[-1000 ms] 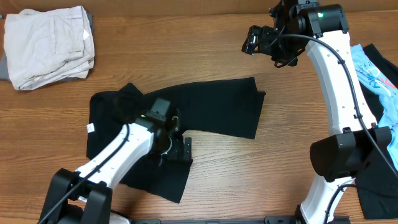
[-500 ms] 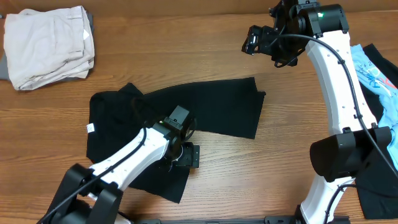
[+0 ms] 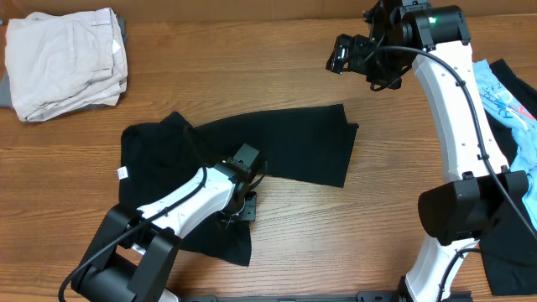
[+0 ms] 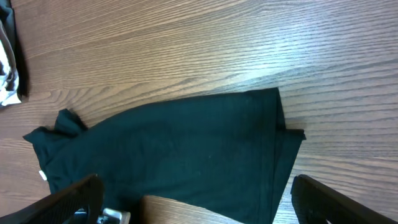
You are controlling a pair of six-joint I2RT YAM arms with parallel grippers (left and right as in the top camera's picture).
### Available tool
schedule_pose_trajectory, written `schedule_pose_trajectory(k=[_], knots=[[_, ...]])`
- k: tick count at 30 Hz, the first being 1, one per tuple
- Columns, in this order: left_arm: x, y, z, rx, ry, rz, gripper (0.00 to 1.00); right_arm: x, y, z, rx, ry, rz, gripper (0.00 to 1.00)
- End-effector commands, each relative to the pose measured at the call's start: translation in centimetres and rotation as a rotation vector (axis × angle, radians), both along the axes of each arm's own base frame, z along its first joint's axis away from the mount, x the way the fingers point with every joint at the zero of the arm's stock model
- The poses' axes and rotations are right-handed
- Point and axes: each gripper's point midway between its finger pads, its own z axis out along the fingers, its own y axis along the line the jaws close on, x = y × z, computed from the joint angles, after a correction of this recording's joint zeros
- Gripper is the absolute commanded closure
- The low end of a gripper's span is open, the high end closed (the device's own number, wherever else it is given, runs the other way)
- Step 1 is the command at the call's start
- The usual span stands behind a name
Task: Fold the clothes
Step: 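Grasp the left edge of the black garment with the left gripper, then grasp the right corner of the black garment with the right gripper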
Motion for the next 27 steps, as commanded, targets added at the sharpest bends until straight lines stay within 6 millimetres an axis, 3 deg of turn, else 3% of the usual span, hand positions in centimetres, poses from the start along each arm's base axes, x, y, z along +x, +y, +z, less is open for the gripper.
schedule_pose_trajectory(k=[1, 10, 17, 21, 24, 27], knots=[[0.8, 0.2, 0.3, 0.032, -0.021, -0.017, 0.89, 0.0, -0.1, 0.6, -0.002, -0.017, -0.004, 0.0], [1.6, 0.2, 3.7, 0.074, 0.001, -0.03, 0.96, 0.0, -0.1, 0.6, -0.002, -0.019, -0.004, 0.0], [0.9, 1.1, 4.0, 0.104, 0.037, -0.02, 0.96, -0.6, 0.1, 0.5, 0.013, 0.007, 0.005, 0.0], [1.1, 0.9, 3.9, 0.098, 0.028, -0.02, 0.95, 1.2, -1.5, 0.5, -0.083, -0.068, -0.037, 0.0], [1.2, 0.9, 3.9, 0.097, 0.025, -0.02, 0.94, 2.3, -4.1, -0.6, -0.223, -0.094, -0.102, 0.0], [1.2, 0.9, 3.9, 0.096, 0.025, -0.019, 0.96, 1.9, -4.3, -3.4, -0.241, -0.034, -0.097, 0.0]])
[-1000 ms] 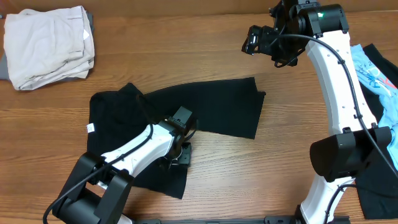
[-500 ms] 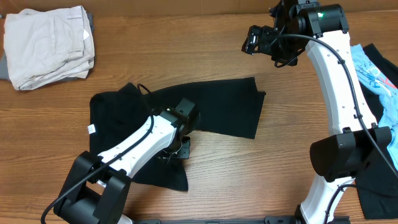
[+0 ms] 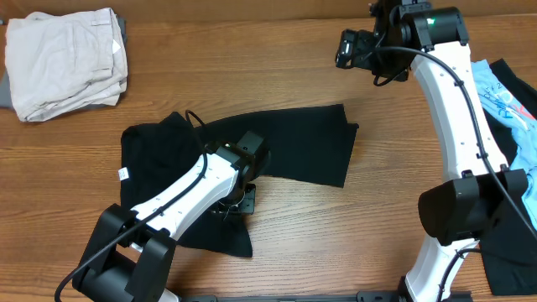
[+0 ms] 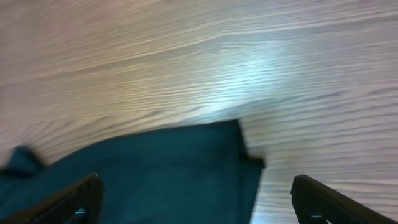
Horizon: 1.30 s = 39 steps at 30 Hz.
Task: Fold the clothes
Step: 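Grasp the right corner of the black garment with the right gripper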
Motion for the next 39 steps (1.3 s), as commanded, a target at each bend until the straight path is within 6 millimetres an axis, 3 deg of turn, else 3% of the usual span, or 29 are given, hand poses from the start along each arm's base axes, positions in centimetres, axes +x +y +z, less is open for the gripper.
schedule_pose_trajectory(k=[1, 4, 7, 9, 11, 16, 25, 29, 36, 39], knots=[[0.7, -0.1, 0.2, -0.002, -0.015, -0.01, 0.96, -0.5, -1.8, -3.8, -0.099, 0.075, -0.036, 0.0], [0.8, -0.3, 0.2, -0.012, -0.017, -0.009, 0.94, -0.6, -1.6, -6.6, -0.095, 0.114, -0.031, 0.0], [0.7, -0.3, 0.2, -0.014, -0.015, -0.009, 0.94, 0.0, -1.2, -8.0, -0.077, 0.11, -0.027, 0.0], [0.7, -0.3, 0.2, -0.013, -0.014, -0.01, 0.92, 0.9, -0.8, -9.1, -0.059, 0.091, -0.021, 0.13], [0.7, -0.3, 0.2, -0.012, -0.013, -0.01, 0.92, 1.2, -0.4, -10.5, -0.04, 0.086, -0.013, 0.17], [0.7, -0.3, 0.2, -0.013, -0.013, -0.004, 0.91, 0.5, 0.8, -14.3, 0.024, 0.134, 0.015, 0.22], [0.7, -0.3, 0.2, -0.014, -0.016, -0.003, 0.91, 0.0, 0.8, -20.0, 0.011, 0.207, 0.021, 0.29], [0.7, -0.3, 0.2, -0.014, -0.016, -0.003, 0.91, 0.4, 0.8, -21.1, 0.012, 0.207, 0.021, 0.36], [0.7, -0.3, 0.2, -0.014, -0.016, -0.003, 0.91, 0.9, 0.8, -21.1, 0.006, 0.189, 0.018, 0.54], [0.8, -0.3, 0.2, -0.014, -0.017, -0.002, 0.91, 1.0, 0.6, -21.0, -0.003, 0.183, 0.014, 0.56]])
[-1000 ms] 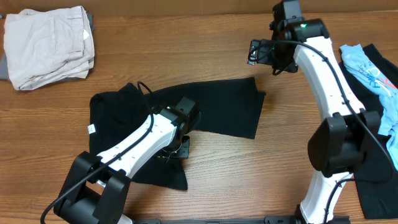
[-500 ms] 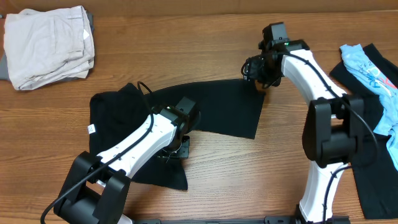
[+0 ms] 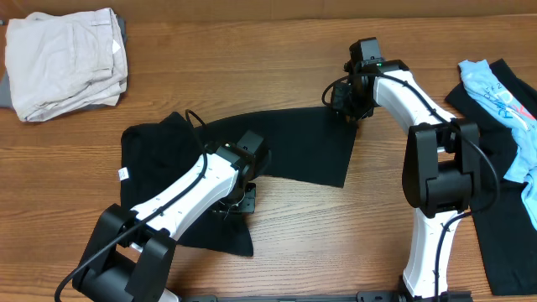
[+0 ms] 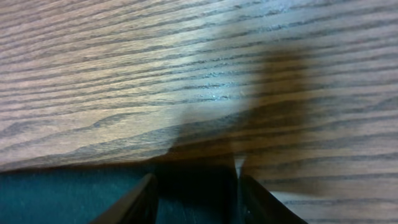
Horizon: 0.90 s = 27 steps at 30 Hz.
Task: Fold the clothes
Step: 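Grasp the right corner of the black garment with the right gripper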
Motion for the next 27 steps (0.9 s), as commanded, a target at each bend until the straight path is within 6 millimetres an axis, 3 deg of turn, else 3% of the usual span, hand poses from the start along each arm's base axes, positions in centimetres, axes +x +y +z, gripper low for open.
schedule_pose_trajectory(k=[1, 6, 9, 13, 16, 21, 27], knots=[[0.6, -0.2, 0.2, -0.008, -0.009, -0.003, 0.91, 0.0, -0.3, -0.7, -0.016, 0.007, -0.003, 0.57], [0.5, -0.2, 0.2, -0.008, -0.008, -0.003, 0.96, 0.0, -0.3, -0.7, -0.015, 0.004, -0.004, 0.78], [0.7, -0.2, 0.2, -0.011, -0.013, -0.003, 0.96, 0.3, -0.3, -0.2, -0.012, -0.002, -0.011, 0.8], [0.7, -0.3, 0.2, -0.012, -0.014, -0.006, 0.96, 1.1, -0.2, 1.4, -0.01, -0.019, -0.011, 0.96], [0.7, -0.3, 0.2, -0.013, -0.015, -0.005, 0.96, 1.7, -0.3, 2.7, -0.019, -0.035, -0.015, 0.96], [1.1, -0.1, 2.3, 0.012, -0.012, -0.008, 0.96, 2.5, -1.0, 6.6, -0.056, -0.063, -0.036, 0.96], [3.8, 0.8, 9.7, 0.09, -0.131, 0.002, 0.96, 3.4, -4.3, 15.7, -0.093, -0.168, -0.153, 0.96]])
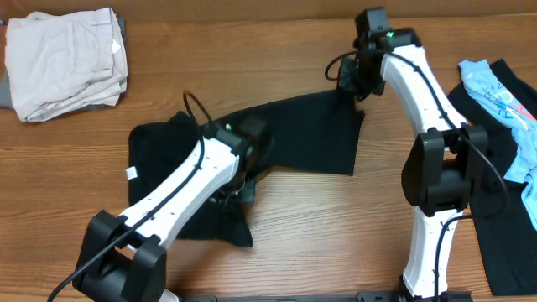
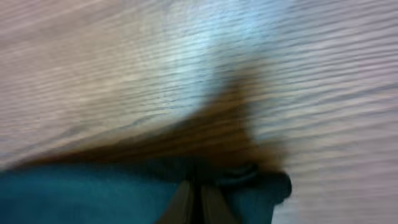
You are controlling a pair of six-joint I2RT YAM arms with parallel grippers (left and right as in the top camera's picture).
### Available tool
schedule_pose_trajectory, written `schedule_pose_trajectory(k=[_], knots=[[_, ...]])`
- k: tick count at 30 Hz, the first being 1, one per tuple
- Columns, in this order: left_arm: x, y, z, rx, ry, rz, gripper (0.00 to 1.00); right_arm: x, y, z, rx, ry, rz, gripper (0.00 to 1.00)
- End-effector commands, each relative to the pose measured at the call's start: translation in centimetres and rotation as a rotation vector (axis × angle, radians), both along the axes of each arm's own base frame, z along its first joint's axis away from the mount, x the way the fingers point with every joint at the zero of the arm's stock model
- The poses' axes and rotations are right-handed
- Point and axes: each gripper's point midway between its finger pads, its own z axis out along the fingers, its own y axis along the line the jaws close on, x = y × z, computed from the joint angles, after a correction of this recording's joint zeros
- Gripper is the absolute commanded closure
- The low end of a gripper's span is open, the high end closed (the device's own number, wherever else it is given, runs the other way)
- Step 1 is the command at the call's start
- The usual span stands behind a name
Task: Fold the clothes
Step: 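Grasp the right corner of the black garment with the right gripper, then lift the black garment with both grippers and shake it out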
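A black garment (image 1: 302, 134) lies spread across the middle of the wooden table (image 1: 277, 50). My right gripper (image 1: 349, 84) is shut on its far right corner. In the right wrist view the cloth (image 2: 93, 193) looks dark teal, and it bunches between the closed fingertips of the right gripper (image 2: 200, 202), lifted off the wood. My left gripper (image 1: 242, 191) sits low over the garment's near middle part, under its own white arm. Whether it is open or shut does not show.
A folded beige pile (image 1: 67, 59) lies at the far left corner. At the right edge are a light blue printed garment (image 1: 499, 96) and more black cloth (image 1: 508, 252). The right arm's white links stand over the right half of the table.
My right gripper was open, low at the garment's far right corner. Now it is shut on that corner, held higher and farther back. The cloth has shifted right, and its near left flap has drawn in.
My right gripper first hung open high over the far side of the table, while the left rested on the garment's near part. The right then sat down at the far right corner, still open. Now it grips that corner, raised.
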Motion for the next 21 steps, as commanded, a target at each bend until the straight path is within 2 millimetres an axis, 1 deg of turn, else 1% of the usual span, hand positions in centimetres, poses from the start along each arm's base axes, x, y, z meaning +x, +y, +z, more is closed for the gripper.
schedule_pose_trajectory(k=[1, 2, 5, 9, 13, 15, 17, 19, 21], knots=[[3.4, 0.6, 5.6, 0.031, -0.174, 0.003, 0.96, 1.8, -3.3, 9.2, -0.023, -0.185, -0.095, 0.96], [3.6, 0.6, 6.7, 0.028, -0.196, 0.004, 0.96, 1.6, -3.9, 10.6, -0.021, -0.2, -0.107, 0.96], [4.5, 0.8, 10.5, -0.003, -0.279, 0.02, 0.96, 0.8, -5.4, 13.8, -0.02, -0.229, -0.138, 0.96], [5.4, 1.5, 15.3, -0.034, -0.395, 0.046, 0.96, -0.5, -6.9, 16.8, -0.02, -0.257, -0.166, 0.96], [5.4, 3.0, 20.0, -0.02, -0.504, 0.063, 0.96, -1.8, -8.2, 19.9, -0.019, -0.309, -0.192, 0.96], [5.2, 3.6, 21.8, -0.014, -0.547, 0.069, 0.96, -2.5, -8.9, 21.5, -0.018, -0.344, -0.205, 0.96], [5.3, 3.5, 23.9, -0.049, -0.609, 0.061, 0.96, -3.3, -9.4, 23.2, -0.014, -0.382, -0.22, 0.96], [5.3, 3.5, 25.6, -0.08, -0.663, 0.068, 0.96, -4.2, -9.8, 25.1, -0.007, -0.425, -0.23, 0.96], [5.2, 3.6, 27.3, -0.108, -0.714, 0.077, 0.96, -5.0, -10.1, 26.5, -0.002, -0.457, -0.237, 0.96]])
